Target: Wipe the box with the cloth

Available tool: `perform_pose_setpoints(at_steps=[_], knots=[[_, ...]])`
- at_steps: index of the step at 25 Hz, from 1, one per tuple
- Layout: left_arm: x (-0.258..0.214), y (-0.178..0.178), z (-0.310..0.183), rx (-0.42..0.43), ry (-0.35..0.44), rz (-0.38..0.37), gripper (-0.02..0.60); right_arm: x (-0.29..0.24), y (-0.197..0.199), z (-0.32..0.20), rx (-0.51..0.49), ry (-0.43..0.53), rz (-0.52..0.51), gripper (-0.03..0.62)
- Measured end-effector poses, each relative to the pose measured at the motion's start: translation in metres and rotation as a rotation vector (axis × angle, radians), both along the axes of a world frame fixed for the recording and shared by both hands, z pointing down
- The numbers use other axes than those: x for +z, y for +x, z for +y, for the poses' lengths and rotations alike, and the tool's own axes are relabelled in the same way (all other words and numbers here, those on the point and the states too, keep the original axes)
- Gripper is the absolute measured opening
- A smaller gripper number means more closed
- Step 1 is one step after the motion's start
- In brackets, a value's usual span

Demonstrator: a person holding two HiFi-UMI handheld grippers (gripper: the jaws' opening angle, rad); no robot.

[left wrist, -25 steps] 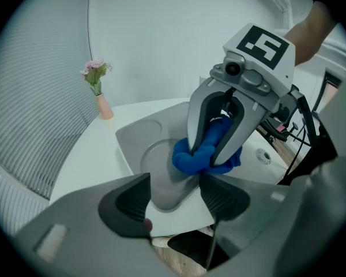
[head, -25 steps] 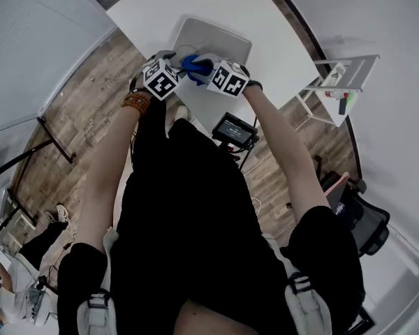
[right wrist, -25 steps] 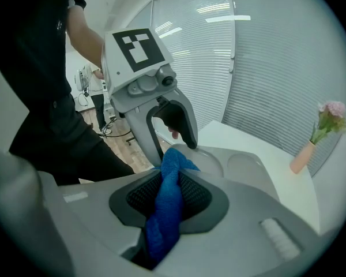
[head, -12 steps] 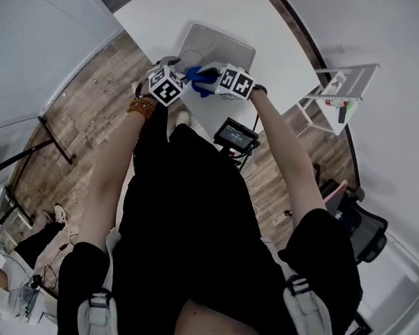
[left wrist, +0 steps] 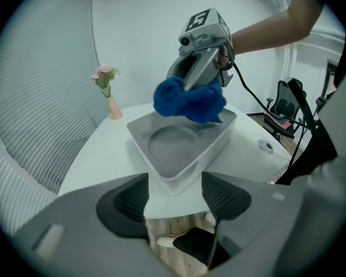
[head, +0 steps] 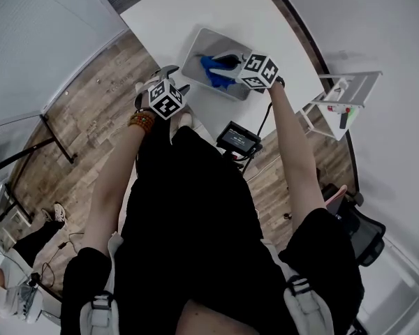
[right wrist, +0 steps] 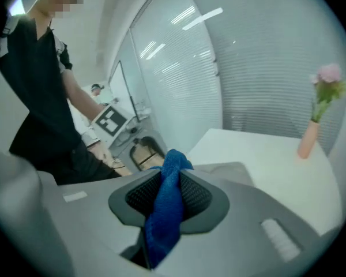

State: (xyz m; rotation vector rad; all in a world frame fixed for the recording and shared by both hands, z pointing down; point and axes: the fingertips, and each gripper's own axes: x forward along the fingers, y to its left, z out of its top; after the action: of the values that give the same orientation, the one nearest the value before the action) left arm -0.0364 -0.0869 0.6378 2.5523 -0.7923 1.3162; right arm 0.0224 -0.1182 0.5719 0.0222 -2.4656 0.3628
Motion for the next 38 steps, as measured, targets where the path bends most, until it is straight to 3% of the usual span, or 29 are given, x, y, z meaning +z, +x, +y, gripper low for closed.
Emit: perform_pose_setpoints(at_steps=[2,5,9,17,28,38], knots=[[-0.001,-0.002,-0.002,-0.032,0.005,0.022,0.403,-0.001,0.015,-0.043,0.204,0.104,-0.007,0.114],[-0.004,-0.003,-0.005,-0.048,0.010,0.045,0.403,0.014,0.049,-0.094,0.475,0.264,0.101,0.115],[-0.007,0.002,-0.008,-0.032,0.020,0.065,0.403,0.034,0.071,-0.116,0.594,0.360,0.240,0.118],[-0.009,0.023,-0.011,0.007,0.010,0.076,0.403,0.049,0.053,-0.129,0.596,0.380,0.299,0.112],[-0.012,0.029,-0.008,0.022,-0.001,0.081,0.397,0.046,0.019,-0.132,0.460,0.367,0.251,0.114],[-0.012,0.029,-0.008,-0.018,-0.038,0.111,0.399,0.048,0.002,-0.122,0.293,0.434,0.234,0.114]])
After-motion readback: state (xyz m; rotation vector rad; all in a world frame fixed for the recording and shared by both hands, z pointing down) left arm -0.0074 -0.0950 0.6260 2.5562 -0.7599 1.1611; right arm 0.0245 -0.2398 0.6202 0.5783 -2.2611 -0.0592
